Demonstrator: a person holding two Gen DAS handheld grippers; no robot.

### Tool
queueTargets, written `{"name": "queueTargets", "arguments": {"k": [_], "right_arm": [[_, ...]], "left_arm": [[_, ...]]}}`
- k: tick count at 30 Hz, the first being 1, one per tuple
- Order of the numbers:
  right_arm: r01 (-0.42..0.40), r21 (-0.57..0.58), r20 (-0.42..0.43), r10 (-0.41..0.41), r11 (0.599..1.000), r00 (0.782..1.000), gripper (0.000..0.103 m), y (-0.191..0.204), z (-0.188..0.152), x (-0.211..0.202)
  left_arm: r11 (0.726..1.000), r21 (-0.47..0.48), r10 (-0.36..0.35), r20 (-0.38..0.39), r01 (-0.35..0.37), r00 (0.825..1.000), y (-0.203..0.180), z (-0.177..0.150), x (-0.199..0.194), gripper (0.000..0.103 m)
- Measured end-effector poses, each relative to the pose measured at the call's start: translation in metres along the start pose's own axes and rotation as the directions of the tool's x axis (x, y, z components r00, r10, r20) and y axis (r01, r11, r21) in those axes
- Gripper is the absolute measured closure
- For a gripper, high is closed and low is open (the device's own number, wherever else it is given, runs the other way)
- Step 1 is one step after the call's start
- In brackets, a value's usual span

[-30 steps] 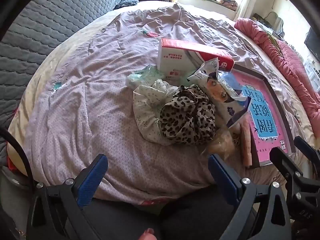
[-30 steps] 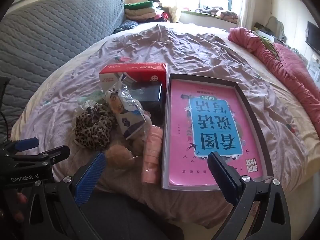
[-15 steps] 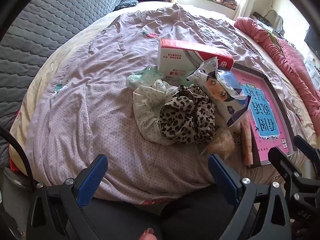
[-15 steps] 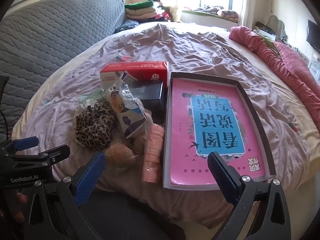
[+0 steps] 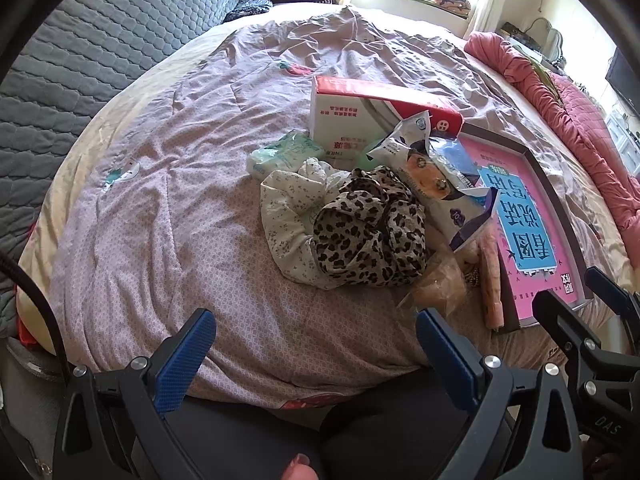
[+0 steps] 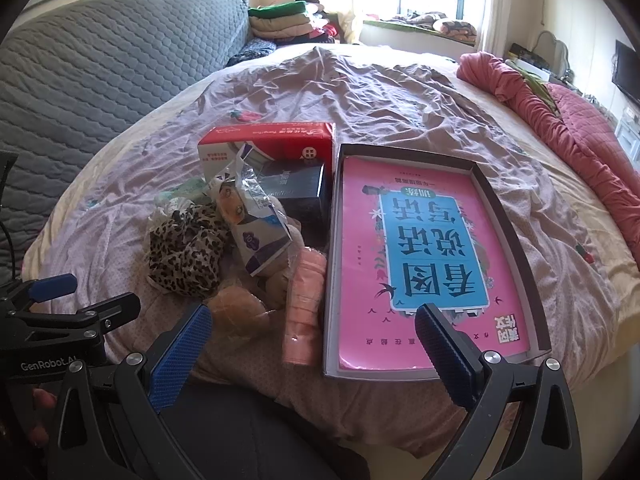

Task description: Organize soft objects

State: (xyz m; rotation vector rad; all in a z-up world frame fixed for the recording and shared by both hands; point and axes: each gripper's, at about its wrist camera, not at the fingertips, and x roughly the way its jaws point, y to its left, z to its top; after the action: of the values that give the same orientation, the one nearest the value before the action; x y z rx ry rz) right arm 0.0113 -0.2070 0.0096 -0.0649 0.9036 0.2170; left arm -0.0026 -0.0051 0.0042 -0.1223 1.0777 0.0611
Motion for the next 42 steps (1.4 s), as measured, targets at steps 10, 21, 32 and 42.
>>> {"name": "queueTargets", "arguments": {"k": [10, 21, 32, 42], "right_arm": [[0.004, -0.002, -0.001, -0.004, 1.000, 1.000, 0.001, 0.0001, -0.0001, 0.0012], [0.010, -0.002, 0.006, -0.010, 1.000, 1.000, 0.001, -0.0023, -0.0008, 0.0009], [0.010, -0.001, 0.004, -0.010, 1.000, 1.000, 0.001, -0.0021, -0.0010, 0.0017], [0.007, 0.000, -0.001, -0.007, 1.000, 1.000, 0.001, -0.0011, -0.0013, 0.0033]], "left_arm": [[1.000, -0.002, -0.008, 0.006, 0.008, 1.000, -0.0003, 0.0004, -0.0002, 0.002], [1.000, 0.001, -0.013, 0.007, 0.013, 1.000, 0.0017, 0.0001, 0.0006, 0.002], [1.000, 0.002, -0.010, 0.009, 0.010, 1.000, 0.0012, -0.0009, 0.0004, 0.002], [1.000, -0.012, -0.020, 0.006, 0.021, 1.000, 0.0036, -0.0005, 0.0033, 0.002]]}}
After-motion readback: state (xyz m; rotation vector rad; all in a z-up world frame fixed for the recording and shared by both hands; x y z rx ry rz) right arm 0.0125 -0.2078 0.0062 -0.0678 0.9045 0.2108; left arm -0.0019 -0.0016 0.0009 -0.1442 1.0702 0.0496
